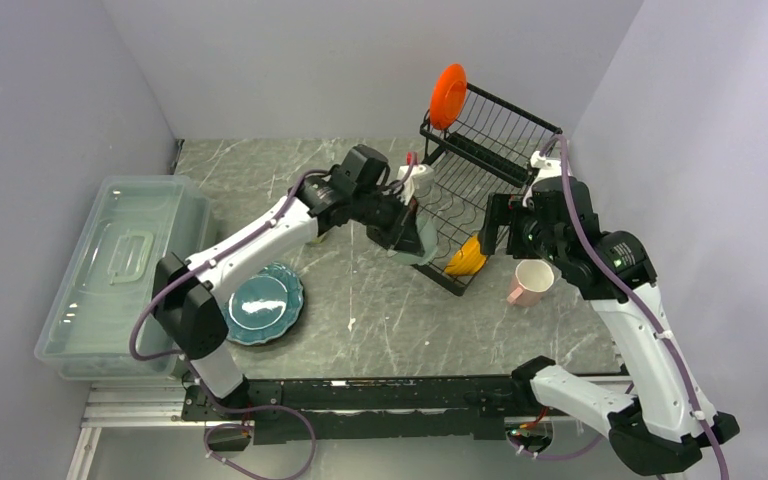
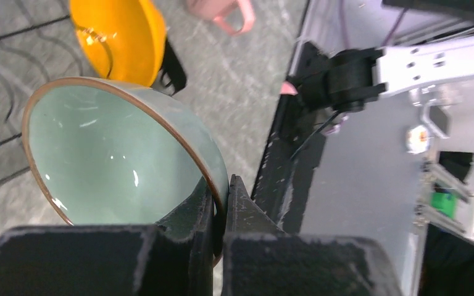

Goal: Load the mixed dishes into the dish rack
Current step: Pick up the bowl from the center of the board, then insert the bowl into the dish rack.

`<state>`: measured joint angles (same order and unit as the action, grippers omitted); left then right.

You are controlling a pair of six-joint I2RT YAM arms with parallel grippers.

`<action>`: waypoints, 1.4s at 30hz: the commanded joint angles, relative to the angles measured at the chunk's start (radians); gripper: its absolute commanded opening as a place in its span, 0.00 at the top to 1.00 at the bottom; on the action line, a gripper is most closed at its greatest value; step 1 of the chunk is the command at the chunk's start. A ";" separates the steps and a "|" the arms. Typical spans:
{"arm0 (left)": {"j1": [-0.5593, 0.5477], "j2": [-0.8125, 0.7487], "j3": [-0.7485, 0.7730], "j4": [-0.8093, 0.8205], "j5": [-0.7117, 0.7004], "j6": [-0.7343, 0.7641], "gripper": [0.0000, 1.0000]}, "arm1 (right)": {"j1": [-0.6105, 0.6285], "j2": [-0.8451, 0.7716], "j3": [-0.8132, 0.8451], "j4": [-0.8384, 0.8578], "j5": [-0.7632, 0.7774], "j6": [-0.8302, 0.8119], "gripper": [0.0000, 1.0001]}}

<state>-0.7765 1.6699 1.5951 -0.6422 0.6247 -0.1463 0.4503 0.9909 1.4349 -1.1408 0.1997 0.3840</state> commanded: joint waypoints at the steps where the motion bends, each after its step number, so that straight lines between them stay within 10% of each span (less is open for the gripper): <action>1: 0.045 0.043 0.022 0.256 0.304 -0.116 1.00 | 0.002 -0.030 0.025 0.000 0.016 -0.013 0.00; 19: 0.188 0.449 -0.090 1.882 0.587 -1.248 1.00 | 0.002 -0.050 0.013 -0.017 0.022 -0.013 0.00; 42: 0.168 0.636 -0.063 1.733 0.542 -1.105 1.00 | 0.002 -0.037 -0.022 0.006 0.014 -0.014 0.00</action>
<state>-0.5949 2.3394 1.4879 1.0615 1.1809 -1.3144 0.4503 0.9565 1.4200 -1.1576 0.2035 0.3843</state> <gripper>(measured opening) 0.064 0.994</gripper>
